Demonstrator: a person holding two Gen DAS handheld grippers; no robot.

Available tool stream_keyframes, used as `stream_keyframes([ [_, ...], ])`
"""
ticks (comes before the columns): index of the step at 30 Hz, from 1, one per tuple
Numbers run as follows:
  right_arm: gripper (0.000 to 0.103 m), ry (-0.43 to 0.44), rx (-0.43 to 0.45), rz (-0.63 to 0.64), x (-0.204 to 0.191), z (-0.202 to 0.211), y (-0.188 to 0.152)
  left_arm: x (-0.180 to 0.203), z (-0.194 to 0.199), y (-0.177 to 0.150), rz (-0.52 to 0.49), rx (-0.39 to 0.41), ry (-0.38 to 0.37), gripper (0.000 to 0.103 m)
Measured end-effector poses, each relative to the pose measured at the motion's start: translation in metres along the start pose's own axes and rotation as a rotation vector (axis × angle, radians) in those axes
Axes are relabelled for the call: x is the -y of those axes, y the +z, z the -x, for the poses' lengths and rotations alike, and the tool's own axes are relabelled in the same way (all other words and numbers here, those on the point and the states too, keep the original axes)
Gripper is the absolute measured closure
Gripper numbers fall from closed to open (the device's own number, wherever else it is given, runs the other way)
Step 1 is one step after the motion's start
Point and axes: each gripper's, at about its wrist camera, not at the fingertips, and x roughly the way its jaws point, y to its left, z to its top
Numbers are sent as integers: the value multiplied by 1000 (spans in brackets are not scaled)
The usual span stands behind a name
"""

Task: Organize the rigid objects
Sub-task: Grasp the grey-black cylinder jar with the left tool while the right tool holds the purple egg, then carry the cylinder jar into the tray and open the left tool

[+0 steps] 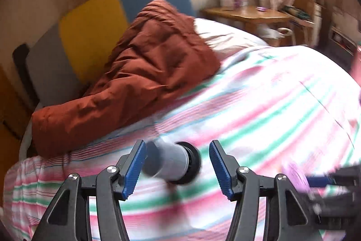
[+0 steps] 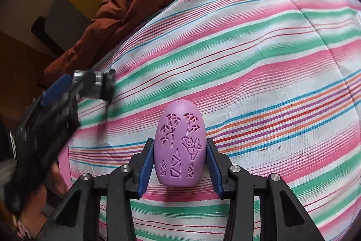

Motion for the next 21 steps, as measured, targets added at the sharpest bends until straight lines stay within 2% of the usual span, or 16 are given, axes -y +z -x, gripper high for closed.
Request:
stream_keyframes([
  [2,58,17,2,-34,6,1,1,6,7,-5,3,27,-24,44],
  [5,58,32,5,-71,13,4,2,-1,20,-12,71,82,-40,44],
  [8,58,39,9,-105,19,6,5,-16,30,-18,145,119,-18,43],
  [11,58,33,11,-105,16,5,5,-21,18,-17,158,76,-21,42],
  [15,58,19,11,-86,15,6,5,-19,-9,-9,158,-19,-30,39],
  [18,58,21,9,-88,15,5,6,-19,-23,-6,195,-38,-40,35],
  [21,58,19,7,-85,14,4,6,-13,-36,-1,173,-53,-33,35],
])
